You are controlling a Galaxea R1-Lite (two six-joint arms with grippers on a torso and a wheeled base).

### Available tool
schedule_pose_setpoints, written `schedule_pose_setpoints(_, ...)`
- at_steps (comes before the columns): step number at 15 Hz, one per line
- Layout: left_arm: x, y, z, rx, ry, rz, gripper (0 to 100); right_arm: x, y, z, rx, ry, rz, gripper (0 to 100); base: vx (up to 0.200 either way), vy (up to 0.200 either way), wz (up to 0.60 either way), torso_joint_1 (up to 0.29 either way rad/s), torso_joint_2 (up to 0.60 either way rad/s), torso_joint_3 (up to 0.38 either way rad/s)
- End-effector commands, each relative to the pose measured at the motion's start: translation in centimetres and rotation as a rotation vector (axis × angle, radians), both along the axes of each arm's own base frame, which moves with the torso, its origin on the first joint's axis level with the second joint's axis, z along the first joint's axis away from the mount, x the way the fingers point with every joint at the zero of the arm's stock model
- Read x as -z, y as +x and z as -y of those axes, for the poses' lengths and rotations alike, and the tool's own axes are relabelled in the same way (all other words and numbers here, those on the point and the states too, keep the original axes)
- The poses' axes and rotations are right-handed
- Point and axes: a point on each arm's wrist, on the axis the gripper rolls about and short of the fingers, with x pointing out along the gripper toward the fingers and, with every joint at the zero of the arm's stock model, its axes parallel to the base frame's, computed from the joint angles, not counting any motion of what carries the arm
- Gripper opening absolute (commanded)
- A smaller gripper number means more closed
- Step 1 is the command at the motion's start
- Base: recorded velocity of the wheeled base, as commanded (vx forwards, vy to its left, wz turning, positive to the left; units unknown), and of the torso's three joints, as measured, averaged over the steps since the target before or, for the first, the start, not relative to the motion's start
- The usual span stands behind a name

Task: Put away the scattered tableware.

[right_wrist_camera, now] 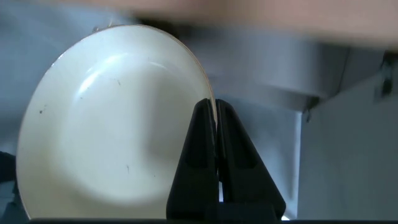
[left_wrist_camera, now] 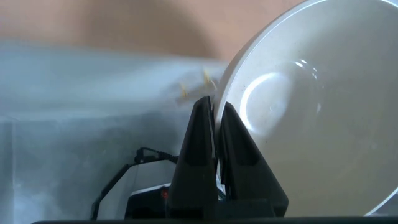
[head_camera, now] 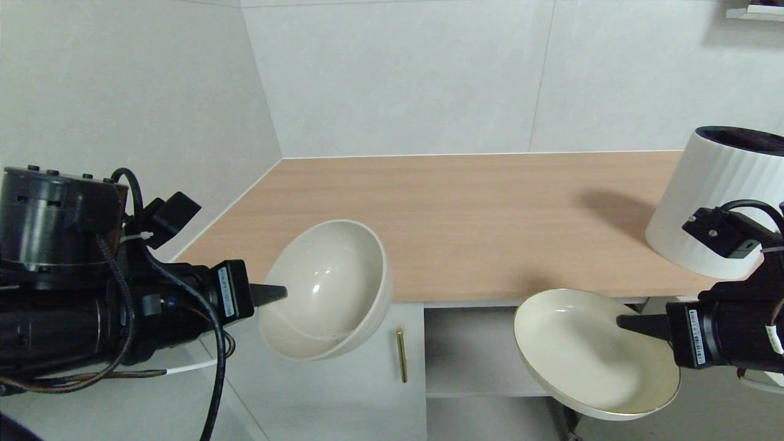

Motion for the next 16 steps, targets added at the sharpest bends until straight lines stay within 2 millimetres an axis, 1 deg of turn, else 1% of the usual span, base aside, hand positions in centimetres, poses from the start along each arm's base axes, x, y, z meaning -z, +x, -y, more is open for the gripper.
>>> schedule_pose_setpoints(1, 0.1, 0.0, 0.1, 0.003, 0.002, -0.004, 0, 0.3, 0.3, -0.1, 0.000, -0.008, -0.014, 0, -0.200, 0.000, 0.00, -0.012, -0.01, 0.007)
schedule_pose_setpoints(16, 0.0, 0.0, 0.2, 0.008, 0.003, 0.000, 0, 1.7, 1.2, -0.6, 0.002, -0.035, -0.062, 0, 0.000, 0.000, 0.00, -0.005, 0.01, 0.007)
